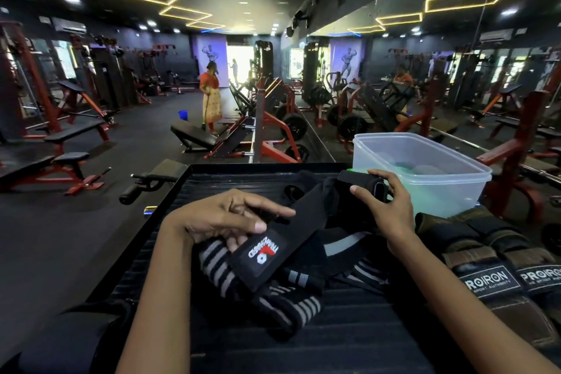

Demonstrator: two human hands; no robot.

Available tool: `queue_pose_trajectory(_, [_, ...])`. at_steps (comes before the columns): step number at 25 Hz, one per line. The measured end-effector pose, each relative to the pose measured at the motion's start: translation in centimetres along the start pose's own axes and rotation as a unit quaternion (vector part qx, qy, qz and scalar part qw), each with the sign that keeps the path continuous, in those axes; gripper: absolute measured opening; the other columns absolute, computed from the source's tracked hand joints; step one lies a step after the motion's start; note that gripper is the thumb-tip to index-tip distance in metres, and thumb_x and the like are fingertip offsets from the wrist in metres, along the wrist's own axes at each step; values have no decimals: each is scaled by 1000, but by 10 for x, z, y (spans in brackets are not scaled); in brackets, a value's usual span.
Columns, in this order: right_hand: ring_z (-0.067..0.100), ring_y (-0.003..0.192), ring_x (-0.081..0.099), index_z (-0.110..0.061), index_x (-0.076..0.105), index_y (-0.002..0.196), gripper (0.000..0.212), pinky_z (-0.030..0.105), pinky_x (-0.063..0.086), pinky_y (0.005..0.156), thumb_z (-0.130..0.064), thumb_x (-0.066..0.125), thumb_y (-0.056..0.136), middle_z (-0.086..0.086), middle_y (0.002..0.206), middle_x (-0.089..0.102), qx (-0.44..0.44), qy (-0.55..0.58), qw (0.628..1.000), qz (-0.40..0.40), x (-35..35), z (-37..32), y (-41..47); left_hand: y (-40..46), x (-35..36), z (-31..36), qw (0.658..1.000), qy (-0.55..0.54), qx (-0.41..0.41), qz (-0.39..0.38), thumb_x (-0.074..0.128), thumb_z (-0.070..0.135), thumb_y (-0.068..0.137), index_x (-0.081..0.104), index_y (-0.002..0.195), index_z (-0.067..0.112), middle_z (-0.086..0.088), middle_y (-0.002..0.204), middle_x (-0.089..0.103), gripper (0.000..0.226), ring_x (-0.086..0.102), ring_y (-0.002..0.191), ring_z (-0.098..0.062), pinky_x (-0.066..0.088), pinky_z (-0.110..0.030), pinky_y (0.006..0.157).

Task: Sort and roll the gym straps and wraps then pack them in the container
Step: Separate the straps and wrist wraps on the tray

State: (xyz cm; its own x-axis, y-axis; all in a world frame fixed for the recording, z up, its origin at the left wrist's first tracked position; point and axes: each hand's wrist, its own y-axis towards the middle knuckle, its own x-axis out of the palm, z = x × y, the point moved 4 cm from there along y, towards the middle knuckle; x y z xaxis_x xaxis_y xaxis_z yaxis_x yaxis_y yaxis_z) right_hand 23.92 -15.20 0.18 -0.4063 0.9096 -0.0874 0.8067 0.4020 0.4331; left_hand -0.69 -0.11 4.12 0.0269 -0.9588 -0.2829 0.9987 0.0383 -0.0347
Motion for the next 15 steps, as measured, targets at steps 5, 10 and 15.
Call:
queue_pose_trajectory(5, [3, 101, 56, -20, 66, 107, 34, 16, 46, 80, -23, 80, 76, -15, 102, 61, 26, 61, 998, 12, 4, 8, 2, 4, -4, 4, 969, -145, 193, 44, 74, 17, 80, 65, 121, 8, -10, 117, 69, 44, 67, 105, -18, 53, -26, 86])
queue_pose_trajectory(10, [9, 101, 51, -17, 65, 110, 33, 23, 38, 83, -23, 77, 80, -7, 106, 60, 2, -21, 1000, 22, 4, 7, 0, 18, -9, -7, 975, -132, 121, 133, 55, -1, 85, 67, 119, 6, -17, 119, 67, 37, 66, 106, -22, 53, -26, 88])
queue_pose_trajectory(15, [20, 104, 61, -23, 66, 101, 28, 41, 52, 88, -31, 79, 77, -11, 99, 62, 63, 67, 992, 85, -3, 15, 4, 32, -25, -27, 947, 35, 13, 319, 44, -3, 92, 74, 101, 14, -10, 103, 73, 36, 68, 98, -20, 50, -23, 85])
